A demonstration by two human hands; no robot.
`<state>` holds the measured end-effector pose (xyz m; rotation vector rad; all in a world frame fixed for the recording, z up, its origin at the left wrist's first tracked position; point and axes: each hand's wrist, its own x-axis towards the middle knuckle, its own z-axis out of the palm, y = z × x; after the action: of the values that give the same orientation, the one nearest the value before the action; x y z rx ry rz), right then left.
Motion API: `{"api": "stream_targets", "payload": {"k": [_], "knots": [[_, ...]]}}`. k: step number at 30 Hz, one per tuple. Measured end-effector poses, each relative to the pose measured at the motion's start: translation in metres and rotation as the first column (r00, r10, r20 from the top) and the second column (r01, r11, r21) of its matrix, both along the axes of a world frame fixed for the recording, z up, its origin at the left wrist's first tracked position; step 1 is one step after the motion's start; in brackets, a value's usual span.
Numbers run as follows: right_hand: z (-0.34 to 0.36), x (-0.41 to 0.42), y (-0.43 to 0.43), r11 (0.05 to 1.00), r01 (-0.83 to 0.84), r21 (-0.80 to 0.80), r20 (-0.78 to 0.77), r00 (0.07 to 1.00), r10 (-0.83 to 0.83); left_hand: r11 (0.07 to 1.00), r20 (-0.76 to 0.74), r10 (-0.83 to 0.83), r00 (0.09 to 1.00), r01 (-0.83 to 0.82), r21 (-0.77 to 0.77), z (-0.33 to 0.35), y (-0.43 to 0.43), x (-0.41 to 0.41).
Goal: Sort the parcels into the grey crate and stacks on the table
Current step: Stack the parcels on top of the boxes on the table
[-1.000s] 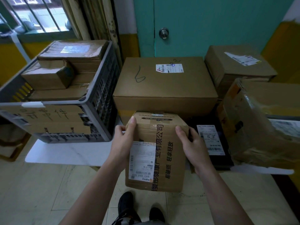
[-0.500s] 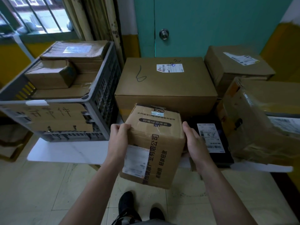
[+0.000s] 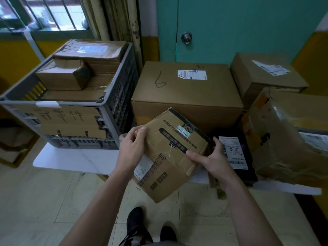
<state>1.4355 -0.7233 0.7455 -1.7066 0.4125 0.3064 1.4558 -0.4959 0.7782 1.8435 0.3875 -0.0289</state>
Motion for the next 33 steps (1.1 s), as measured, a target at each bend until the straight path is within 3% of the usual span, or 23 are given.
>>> {"api": "stream_targets", "payload": {"k": [5, 11, 14, 19, 24, 29, 33], "knots": [[-0.003, 0.004, 0.0, 0.974, -0.19, -0.122, 0.023, 0.981, 0.194, 0.995, -0.009, -0.063, 0.998, 0.063, 0.074, -0.002, 0.0, 0.004], [-0.003, 0.006, 0.002, 0.957, -0.16, -0.24, 0.04, 0.984, 0.174, 0.998, -0.04, -0.028, 0.999, 0.03, 0.06, -0.004, 0.007, 0.013], [-0.008, 0.007, 0.002, 0.92, -0.225, -0.322, 0.016, 0.97, 0.243, 0.999, -0.031, -0.027, 0.999, 0.028, 0.042, -0.007, 0.008, 0.011], [-0.009, 0.008, 0.009, 0.937, -0.26, -0.232, 0.021, 0.962, 0.272, 0.999, -0.054, -0.018, 0.998, 0.02, 0.025, -0.015, 0.009, 0.011], [-0.006, 0.018, 0.017, 0.954, -0.174, -0.245, 0.032, 0.982, 0.187, 0.999, -0.108, -0.038, 0.993, 0.034, -0.037, -0.026, 0.013, 0.01], [-0.003, 0.022, 0.02, 0.948, -0.128, -0.291, 0.054, 0.987, 0.15, 0.993, -0.094, -0.056, 0.994, 0.046, -0.105, -0.031, 0.015, 0.011], [-0.001, 0.017, 0.021, 0.964, -0.152, -0.216, 0.063, 0.984, 0.17, 0.989, -0.058, -0.072, 0.996, 0.064, -0.131, -0.027, 0.008, 0.008]]}}
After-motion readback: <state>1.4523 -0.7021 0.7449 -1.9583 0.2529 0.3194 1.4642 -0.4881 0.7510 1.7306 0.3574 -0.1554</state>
